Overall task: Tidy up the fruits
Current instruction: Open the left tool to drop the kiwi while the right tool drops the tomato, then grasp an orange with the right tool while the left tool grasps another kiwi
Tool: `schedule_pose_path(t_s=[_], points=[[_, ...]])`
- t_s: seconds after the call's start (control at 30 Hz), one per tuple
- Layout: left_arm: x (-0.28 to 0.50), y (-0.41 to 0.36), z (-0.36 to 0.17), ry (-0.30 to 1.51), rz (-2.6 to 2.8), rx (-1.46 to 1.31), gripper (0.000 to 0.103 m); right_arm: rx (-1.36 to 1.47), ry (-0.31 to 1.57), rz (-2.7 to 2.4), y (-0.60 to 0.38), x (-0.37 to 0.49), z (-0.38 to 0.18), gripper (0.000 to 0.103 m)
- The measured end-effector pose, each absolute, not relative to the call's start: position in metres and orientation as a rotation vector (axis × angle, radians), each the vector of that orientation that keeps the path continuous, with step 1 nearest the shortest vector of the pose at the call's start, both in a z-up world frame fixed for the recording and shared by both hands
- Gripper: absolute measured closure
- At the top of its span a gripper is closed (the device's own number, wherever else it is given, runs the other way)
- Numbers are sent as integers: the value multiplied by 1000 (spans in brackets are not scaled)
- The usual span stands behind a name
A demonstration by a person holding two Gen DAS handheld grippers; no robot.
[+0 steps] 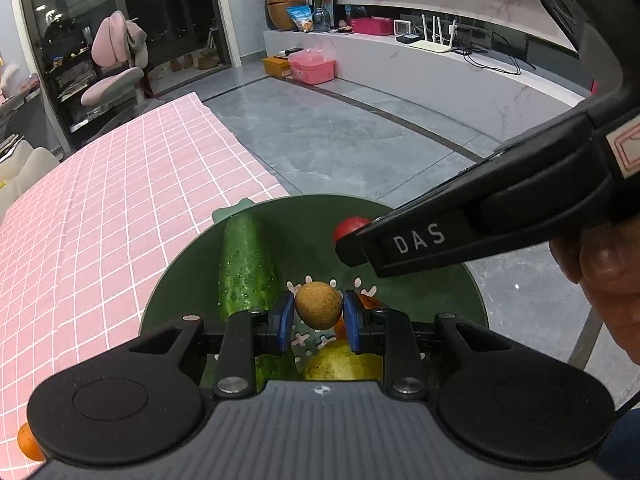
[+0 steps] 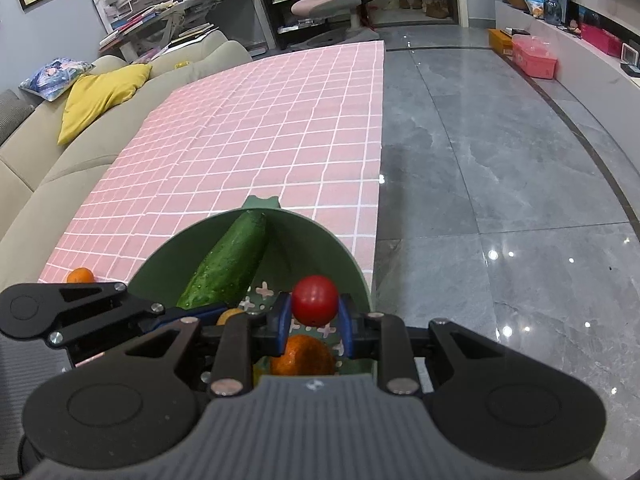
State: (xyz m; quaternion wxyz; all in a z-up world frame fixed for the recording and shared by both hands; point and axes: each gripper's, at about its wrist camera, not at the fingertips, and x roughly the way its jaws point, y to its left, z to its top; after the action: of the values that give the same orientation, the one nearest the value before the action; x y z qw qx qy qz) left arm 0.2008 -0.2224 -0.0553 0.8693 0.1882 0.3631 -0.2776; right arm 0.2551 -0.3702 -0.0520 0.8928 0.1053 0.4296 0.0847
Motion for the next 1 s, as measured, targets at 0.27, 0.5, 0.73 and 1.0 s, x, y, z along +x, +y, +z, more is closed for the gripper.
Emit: schedule_pose_path(t_s=[0.27, 0.5, 0.73, 1.0], points=[[205, -222, -48, 791, -583, 366, 50, 199, 889, 181, -365, 259, -51, 69], [151, -171, -20, 733, -570, 260, 19, 273, 776, 181, -371, 215, -12, 67], [110, -74, -24, 796, -414, 144, 19, 272, 743, 183, -324, 157, -7, 67], [81, 0, -27, 840, -313, 69, 19, 277, 789, 237, -251, 113, -27, 67]])
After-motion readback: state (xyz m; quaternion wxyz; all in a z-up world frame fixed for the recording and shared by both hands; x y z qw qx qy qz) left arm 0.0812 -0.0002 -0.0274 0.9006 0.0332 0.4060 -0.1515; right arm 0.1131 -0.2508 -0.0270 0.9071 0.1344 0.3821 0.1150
